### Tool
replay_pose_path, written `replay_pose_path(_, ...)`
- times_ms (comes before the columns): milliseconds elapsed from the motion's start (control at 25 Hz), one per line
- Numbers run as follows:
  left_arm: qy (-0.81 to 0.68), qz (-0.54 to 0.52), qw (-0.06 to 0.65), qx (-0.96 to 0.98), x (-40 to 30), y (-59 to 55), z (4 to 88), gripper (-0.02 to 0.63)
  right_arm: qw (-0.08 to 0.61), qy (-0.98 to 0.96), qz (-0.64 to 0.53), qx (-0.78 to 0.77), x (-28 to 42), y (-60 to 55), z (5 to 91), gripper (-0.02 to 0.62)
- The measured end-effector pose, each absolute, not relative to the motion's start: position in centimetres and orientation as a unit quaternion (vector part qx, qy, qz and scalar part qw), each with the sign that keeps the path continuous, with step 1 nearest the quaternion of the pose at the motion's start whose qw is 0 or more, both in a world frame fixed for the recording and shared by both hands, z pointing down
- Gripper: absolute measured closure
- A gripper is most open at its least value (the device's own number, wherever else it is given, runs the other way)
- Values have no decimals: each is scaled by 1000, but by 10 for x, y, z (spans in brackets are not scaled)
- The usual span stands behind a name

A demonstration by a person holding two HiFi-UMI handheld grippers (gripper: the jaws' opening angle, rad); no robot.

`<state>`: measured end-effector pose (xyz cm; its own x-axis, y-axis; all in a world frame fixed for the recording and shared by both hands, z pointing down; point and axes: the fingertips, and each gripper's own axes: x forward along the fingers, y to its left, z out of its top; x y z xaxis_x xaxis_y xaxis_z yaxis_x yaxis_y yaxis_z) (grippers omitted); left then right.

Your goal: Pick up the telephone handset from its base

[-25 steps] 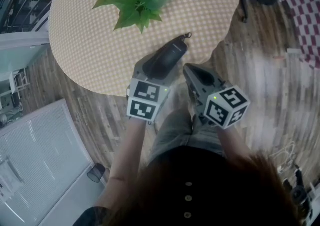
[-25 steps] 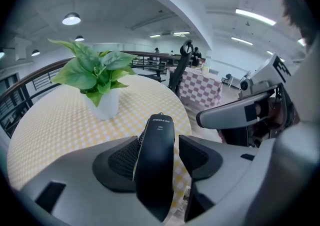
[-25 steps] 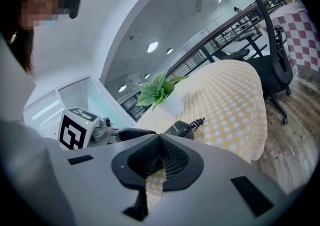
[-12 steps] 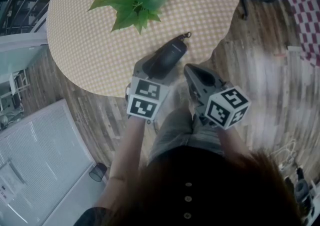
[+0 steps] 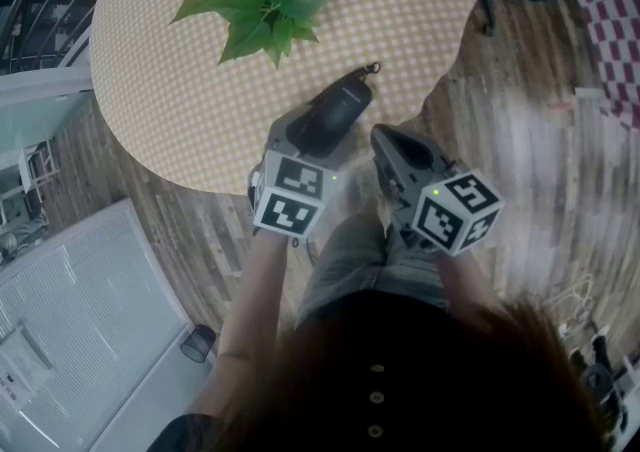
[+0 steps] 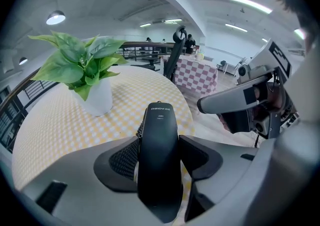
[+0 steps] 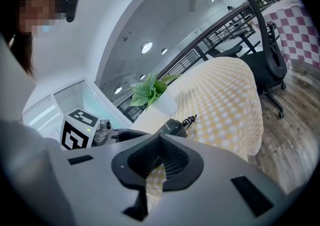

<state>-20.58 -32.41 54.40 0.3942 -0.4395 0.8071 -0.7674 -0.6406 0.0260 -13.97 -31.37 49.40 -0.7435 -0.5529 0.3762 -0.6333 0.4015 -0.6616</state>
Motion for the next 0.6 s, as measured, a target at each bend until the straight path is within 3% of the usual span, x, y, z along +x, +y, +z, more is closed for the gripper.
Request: replay_pose_path(600,-353,413,191,817,-205,-323,542,354,52,-834,417,358,-134,-315,494,586)
